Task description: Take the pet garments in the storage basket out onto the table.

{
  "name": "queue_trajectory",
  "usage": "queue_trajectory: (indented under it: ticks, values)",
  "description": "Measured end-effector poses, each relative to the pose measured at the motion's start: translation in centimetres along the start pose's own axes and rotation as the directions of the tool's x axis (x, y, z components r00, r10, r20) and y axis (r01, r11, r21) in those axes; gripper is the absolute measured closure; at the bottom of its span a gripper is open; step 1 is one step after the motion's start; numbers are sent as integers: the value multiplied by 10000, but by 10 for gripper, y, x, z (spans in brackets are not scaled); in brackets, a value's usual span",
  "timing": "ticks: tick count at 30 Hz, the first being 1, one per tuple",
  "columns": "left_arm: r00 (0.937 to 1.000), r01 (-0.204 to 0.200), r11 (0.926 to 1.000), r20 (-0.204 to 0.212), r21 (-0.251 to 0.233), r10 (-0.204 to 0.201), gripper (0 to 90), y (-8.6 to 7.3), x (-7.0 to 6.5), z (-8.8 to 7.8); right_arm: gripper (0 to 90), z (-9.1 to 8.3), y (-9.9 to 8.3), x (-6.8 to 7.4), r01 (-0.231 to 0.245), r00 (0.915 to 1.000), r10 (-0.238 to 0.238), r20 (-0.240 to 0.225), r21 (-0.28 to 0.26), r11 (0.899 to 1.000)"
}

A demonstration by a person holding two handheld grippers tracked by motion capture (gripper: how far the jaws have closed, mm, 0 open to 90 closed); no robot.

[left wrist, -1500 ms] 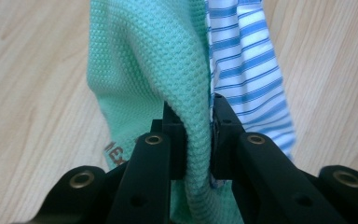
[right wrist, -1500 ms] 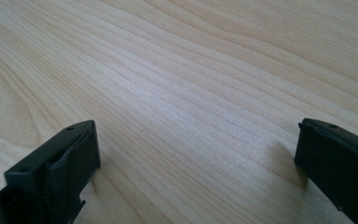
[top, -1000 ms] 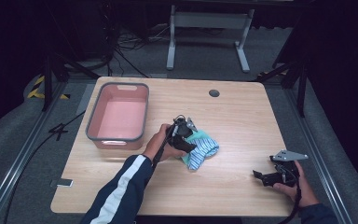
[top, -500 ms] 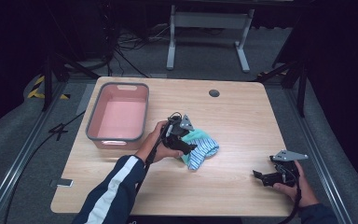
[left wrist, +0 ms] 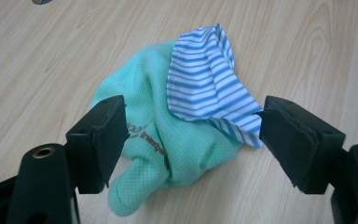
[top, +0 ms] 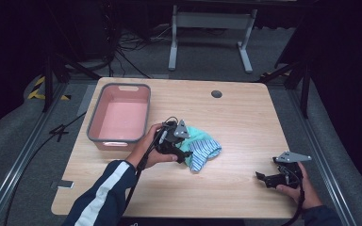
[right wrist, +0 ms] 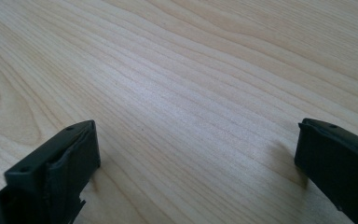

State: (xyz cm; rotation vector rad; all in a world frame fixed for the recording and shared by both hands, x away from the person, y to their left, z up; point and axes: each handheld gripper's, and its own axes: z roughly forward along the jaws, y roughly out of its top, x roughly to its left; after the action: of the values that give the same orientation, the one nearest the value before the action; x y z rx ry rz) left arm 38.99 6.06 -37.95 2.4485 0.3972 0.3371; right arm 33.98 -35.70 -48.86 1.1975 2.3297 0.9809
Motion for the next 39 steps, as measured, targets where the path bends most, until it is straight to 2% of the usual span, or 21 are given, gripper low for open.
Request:
queue_trajectory:
  ticks: [5,13,17,20,28,31,32,35,39]
  values:
    - [9997,-233,9997,-89,104,234,226,-7,-4,-6,3,0,0,0,0,10000,0,0,1,10000]
    - [9996,-251,9996,-100,133,252,239,-19,-10,-12,4,0,0,0,-1,10000,1,-1,1,10000]
    - [9995,-324,9995,-36,40,325,235,-29,-14,-15,4,0,0,0,-2,10000,2,0,1,10000]
    - [9987,-490,9986,-90,213,492,235,-39,-17,-16,4,0,0,0,0,10000,0,1,1,10000]
    - [9978,-593,9964,-259,603,609,235,-63,-23,-22,4,0,0,0,2,10000,-2,2,1,10000]
    - [9972,-664,9959,-290,612,683,238,-69,-24,-25,4,0,0,0,0,10000,0,2,0,10000]
    - [9971,-676,9969,-321,402,689,241,-75,-24,-29,4,0,0,0,-6,10000,6,5,0,10000]
    - [9975,-625,9976,-324,281,634,247,-83,-24,-33,4,0,0,0,-9,10000,9,11,-2,10000]
    - [9974,-518,9967,-463,622,547,239,-95,-25,-37,4,0,0,0,-20,10000,20,20,-1,10000]
